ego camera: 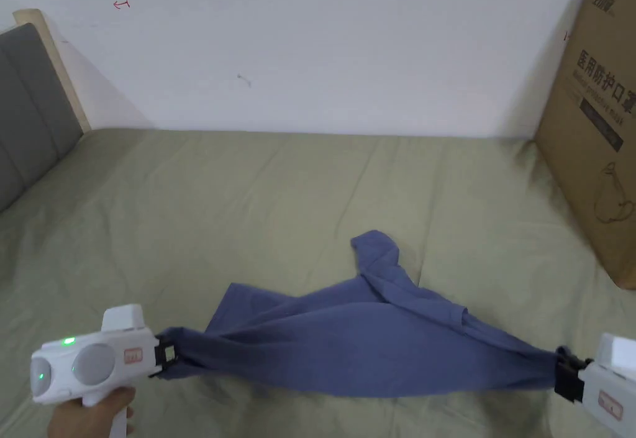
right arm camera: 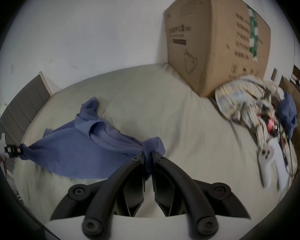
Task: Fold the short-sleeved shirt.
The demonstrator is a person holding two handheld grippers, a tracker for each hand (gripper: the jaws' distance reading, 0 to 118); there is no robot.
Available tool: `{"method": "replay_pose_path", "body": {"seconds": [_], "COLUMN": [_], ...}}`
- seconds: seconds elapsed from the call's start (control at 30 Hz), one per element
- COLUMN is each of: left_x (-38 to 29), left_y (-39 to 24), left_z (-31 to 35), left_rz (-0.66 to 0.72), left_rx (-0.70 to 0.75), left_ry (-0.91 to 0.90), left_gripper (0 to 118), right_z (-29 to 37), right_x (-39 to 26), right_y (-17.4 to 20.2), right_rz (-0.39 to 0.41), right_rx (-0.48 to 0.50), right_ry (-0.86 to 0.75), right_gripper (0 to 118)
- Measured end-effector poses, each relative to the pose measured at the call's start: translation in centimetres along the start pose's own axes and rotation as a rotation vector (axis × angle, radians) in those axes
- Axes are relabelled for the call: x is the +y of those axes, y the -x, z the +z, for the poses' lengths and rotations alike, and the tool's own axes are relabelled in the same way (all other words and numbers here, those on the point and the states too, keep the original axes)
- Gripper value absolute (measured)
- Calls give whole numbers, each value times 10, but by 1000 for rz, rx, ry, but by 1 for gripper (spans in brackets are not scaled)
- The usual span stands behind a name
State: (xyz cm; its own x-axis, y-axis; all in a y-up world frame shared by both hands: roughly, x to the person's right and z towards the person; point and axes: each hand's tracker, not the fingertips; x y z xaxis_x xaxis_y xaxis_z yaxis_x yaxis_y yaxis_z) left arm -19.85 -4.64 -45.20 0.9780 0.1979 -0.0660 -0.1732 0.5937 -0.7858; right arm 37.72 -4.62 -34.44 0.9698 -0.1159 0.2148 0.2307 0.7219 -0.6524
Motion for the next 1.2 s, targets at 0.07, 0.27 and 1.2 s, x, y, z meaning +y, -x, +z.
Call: {"method": "replay_pose_path", "body": {"seconds": [0.07,0.27,1.2], "left_x": [-16,-54,-165], "left_y": [7,34,50], "left_z": [11,37,101], "left_rz": [11,67,28], "left_rx": [10,5,89], "left_ry": [14,25,120], "left_gripper": [9,9,67], "right_z": [8,49,109], "right_x": [-16,-51,-149], "right_y": [-11,-28,-22], "right_rz": [-24,-83,-70], "right_rx": [-2,1,-131], "right_ry": [10,9,227], "right_gripper": [5,5,61]}}
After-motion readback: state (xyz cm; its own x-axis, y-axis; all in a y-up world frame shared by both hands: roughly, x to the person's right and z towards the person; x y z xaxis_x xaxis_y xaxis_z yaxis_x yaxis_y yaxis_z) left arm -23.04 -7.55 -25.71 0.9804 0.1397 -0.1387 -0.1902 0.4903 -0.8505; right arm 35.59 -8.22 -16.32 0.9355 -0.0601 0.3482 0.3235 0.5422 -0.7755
